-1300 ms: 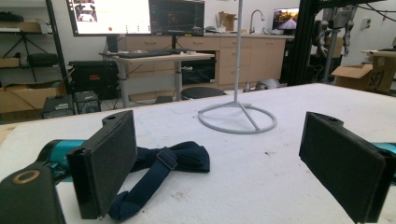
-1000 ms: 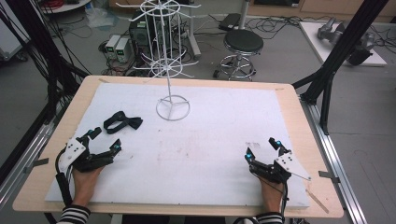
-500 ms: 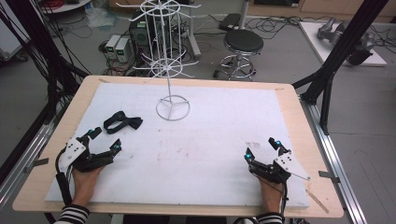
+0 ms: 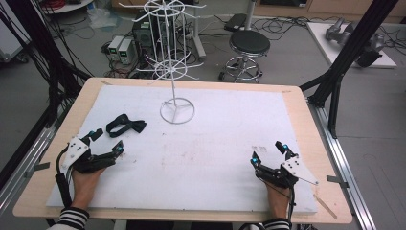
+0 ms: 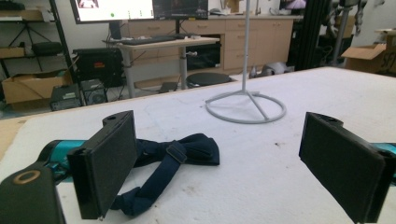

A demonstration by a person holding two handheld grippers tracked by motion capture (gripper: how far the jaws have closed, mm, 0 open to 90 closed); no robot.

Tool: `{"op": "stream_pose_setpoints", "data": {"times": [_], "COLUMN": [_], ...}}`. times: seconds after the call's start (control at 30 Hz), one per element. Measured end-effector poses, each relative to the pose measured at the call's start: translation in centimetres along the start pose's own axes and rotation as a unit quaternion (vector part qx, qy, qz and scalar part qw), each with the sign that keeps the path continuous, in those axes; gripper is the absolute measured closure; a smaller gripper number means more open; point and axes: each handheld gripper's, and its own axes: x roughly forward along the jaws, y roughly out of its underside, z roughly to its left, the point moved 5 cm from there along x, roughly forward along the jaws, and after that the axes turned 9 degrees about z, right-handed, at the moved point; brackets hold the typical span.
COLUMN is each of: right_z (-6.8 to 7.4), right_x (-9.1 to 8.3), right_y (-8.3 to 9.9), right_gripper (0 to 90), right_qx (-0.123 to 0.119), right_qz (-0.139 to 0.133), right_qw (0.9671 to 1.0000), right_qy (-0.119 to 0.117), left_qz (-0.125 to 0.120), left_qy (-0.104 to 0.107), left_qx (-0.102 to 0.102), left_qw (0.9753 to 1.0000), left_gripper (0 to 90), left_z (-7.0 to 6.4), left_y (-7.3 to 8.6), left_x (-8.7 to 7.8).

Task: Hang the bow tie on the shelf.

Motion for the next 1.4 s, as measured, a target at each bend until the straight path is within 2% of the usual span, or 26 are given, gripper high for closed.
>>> {"op": "stream_pose_setpoints", "data": {"times": [0.17, 0.27, 0.43, 0.73, 0.87, 1.0, 1.27, 1.3, 1.33, 1.4], "right_z": [0.1, 0.1, 0.1, 0.0, 0.1, 0.0, 0.0, 0.0, 0.0, 0.0], "right_x": [0.1, 0.1, 0.1, 0.1, 0.1, 0.1, 0.1, 0.1, 0.1, 0.1], "right_y": [0.0, 0.0, 0.0, 0.0, 0.0, 0.0, 0.0, 0.0, 0.0, 0.0], "right_gripper": [7.6, 7.6, 7.6, 7.6, 7.6, 7.6, 7.6, 7.6, 7.6, 7.6], "right_qx": [-0.001, -0.003, 0.000, -0.002, 0.001, -0.003, 0.002, 0.001, 0.001, 0.000], "right_qz": [0.002, 0.003, 0.002, 0.004, 0.003, 0.002, 0.003, 0.003, 0.003, 0.003], "right_qw": [1.0000, 1.0000, 1.0000, 1.0000, 1.0000, 1.0000, 1.0000, 1.0000, 1.0000, 1.0000], "right_qy": [0.001, 0.000, 0.001, 0.002, 0.002, 0.001, 0.002, 0.002, 0.002, 0.002], "left_qz": [0.012, 0.030, 0.047, 0.097, 0.109, 0.131, 0.177, 0.190, 0.190, 0.212], "left_qy": [0.001, 0.003, 0.007, -0.003, -0.009, -0.007, -0.006, -0.001, -0.001, -0.005], "left_qx": [0.010, 0.017, 0.018, 0.022, 0.012, 0.014, 0.017, 0.015, 0.015, 0.018], "left_qw": [0.9999, 0.9994, 0.9987, 0.9951, 0.9940, 0.9912, 0.9840, 0.9816, 0.9816, 0.9770], "left_gripper": [12.0, 12.1, 12.2, 12.5, 12.8, 12.8, 14.0, 15.8, 16.5, 16.6], "left_z": [0.4, 0.5, 0.8, 2.7, 3.6, 4.1, 5.7, 5.9, 5.9, 6.1], "left_y": [-1.0, -1.5, -2.4, -3.7, -4.1, -4.4, -5.2, -5.2, -5.2, -5.0], "left_x": [0.3, 0.7, 1.3, 2.5, 2.8, 3.4, 5.3, 5.8, 5.8, 6.3]}}
